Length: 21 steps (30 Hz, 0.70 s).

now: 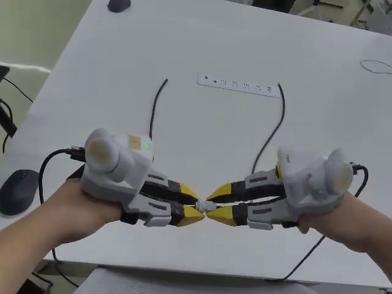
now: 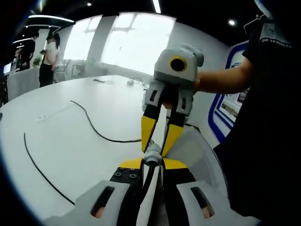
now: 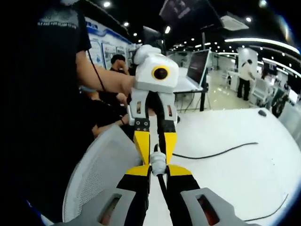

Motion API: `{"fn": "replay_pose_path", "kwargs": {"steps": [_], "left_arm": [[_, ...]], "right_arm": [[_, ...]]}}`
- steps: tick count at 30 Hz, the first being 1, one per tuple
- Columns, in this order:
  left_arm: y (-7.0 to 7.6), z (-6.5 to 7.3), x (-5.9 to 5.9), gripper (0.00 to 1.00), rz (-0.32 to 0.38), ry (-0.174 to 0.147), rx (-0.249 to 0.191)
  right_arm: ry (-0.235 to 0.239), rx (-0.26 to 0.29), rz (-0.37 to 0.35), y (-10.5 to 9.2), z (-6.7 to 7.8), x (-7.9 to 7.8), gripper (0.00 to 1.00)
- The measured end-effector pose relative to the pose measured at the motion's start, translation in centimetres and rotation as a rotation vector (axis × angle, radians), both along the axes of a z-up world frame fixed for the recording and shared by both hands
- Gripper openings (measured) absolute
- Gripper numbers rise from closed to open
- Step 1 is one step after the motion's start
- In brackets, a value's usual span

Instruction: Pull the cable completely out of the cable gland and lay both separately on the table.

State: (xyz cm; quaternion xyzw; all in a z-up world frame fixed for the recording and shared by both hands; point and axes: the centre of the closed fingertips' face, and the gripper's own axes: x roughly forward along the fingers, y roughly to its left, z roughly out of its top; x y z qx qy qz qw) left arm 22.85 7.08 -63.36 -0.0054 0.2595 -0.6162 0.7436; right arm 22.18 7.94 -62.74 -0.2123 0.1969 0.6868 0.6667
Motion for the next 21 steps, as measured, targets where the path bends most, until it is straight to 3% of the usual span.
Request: {"fn": "replay_pose_path", "kwargs": {"steps": [4,7,17,21], "left_arm": [[-0.1,-0.04,-0.54,0.14,-0.005,0.025,-0.014],[-0.15,-0.01,-0.75,0.14,-0.005,0.033,-0.019],[-0.38,0.11,-0.81,0.14,-0.009,0.027,-0.014],[-0.49,0.27,-0.86,0.14,-0.007,0.019,-0.017]], "right_arm": [[-0.135,-0.062,0.038,-0.05,-0.24,-0.64,0.08],[-0.201,-0.09,0.059,-0.14,-0.32,-0.76,0.08],[-0.183,-0.09,0.034,-0.41,-0.3,-0.76,0.08],[-0.145,-0.085,0.001,-0.47,-0.22,-0.71,0.08]]}}
